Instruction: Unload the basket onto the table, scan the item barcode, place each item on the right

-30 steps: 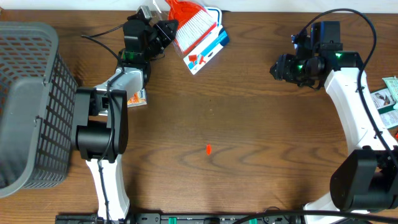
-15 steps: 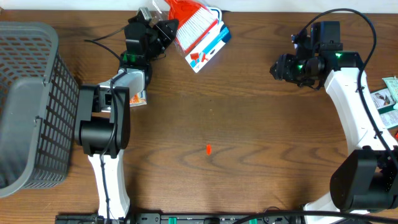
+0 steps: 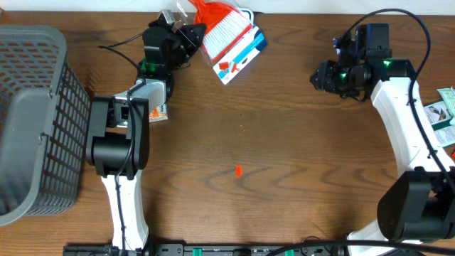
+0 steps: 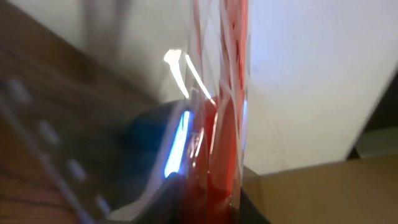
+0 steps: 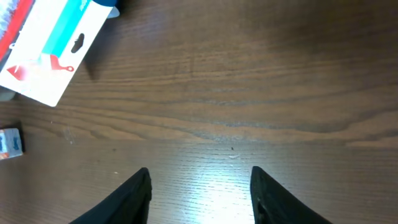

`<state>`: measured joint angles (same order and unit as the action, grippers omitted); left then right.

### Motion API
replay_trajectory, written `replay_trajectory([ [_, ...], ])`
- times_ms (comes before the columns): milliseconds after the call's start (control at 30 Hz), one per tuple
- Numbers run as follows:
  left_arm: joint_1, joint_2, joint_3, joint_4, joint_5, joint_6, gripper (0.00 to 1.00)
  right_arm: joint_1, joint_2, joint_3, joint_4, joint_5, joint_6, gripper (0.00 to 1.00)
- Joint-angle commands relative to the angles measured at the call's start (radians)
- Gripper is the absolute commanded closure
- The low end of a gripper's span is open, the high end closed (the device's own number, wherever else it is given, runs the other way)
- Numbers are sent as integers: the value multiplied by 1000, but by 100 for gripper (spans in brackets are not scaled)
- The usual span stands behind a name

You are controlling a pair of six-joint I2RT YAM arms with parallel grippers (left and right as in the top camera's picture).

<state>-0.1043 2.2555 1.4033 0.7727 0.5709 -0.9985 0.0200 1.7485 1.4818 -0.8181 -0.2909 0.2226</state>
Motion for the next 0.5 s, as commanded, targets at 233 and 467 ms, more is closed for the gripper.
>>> replay_trajectory([
  [233, 11, 0, 36, 139, 242, -88, 93, 0, 5, 1, 3, -3, -38, 48],
  [467, 11, 0, 36, 261, 416, -197, 93, -18, 5, 1, 17, -254, -64, 46],
])
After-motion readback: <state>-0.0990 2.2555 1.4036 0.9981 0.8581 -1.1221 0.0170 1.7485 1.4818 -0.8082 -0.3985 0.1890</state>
